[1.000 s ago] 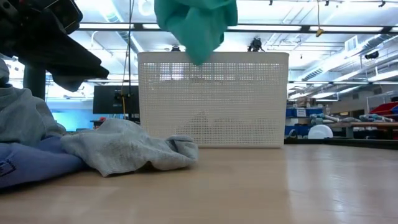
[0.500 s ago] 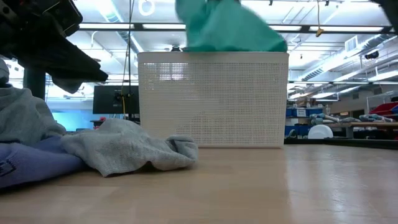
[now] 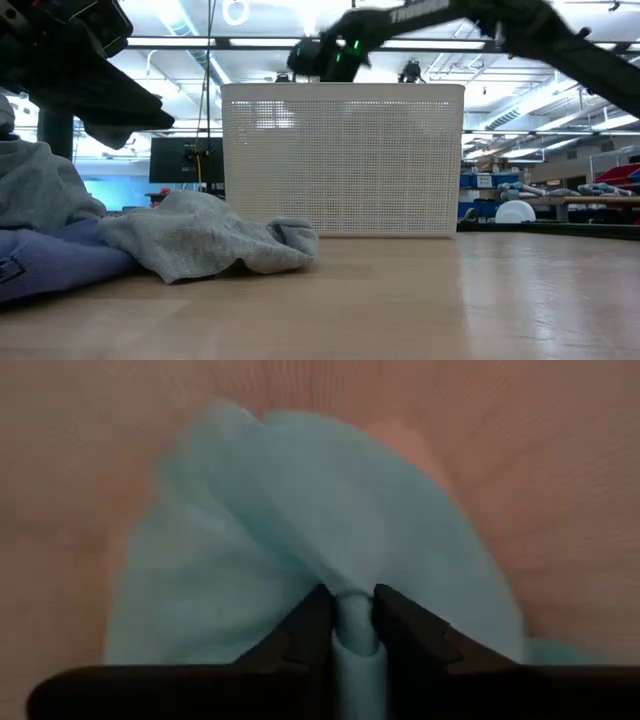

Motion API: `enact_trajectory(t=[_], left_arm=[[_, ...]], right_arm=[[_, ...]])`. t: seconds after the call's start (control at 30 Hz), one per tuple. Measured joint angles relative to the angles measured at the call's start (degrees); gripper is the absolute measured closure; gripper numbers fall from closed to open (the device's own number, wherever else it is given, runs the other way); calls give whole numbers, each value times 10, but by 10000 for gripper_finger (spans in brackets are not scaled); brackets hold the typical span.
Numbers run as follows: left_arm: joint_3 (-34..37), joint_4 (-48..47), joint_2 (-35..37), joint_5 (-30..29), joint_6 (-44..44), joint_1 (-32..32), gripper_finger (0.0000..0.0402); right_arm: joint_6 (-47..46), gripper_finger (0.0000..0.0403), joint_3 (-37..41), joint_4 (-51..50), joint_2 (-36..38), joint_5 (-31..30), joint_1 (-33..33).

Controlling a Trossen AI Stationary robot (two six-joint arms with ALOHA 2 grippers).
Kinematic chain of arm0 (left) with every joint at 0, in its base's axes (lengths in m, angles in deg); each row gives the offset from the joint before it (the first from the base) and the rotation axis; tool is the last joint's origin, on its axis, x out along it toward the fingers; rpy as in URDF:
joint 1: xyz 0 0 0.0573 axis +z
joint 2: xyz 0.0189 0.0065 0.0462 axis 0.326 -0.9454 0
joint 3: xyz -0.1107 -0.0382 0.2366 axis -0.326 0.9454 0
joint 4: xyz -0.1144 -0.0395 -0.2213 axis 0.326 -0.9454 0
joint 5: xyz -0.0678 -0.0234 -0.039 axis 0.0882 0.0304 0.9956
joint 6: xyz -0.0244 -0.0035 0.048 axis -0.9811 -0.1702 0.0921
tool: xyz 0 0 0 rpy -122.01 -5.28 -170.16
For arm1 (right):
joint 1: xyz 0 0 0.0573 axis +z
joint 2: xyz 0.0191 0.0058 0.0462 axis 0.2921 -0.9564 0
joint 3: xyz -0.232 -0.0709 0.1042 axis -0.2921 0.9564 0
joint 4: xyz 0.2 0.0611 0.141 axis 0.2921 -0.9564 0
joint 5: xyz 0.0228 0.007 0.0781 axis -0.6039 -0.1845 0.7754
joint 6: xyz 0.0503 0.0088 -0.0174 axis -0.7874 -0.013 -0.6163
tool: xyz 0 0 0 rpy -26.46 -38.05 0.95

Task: Sort clothes
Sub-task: Put the blue short into the white laundry bin, then put the gray sock into the white laundry bin

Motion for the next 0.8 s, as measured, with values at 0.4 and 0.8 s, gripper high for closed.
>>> enact_trajectory(t=[0.4, 0.8], left_arm=[[0, -7, 0, -3, 0, 2, 266], [0, -8, 0, -8, -33, 2, 266]], right_arm=[[15, 253, 0, -25, -8, 31, -17], [-2, 219, 0, -96, 255, 20, -14]])
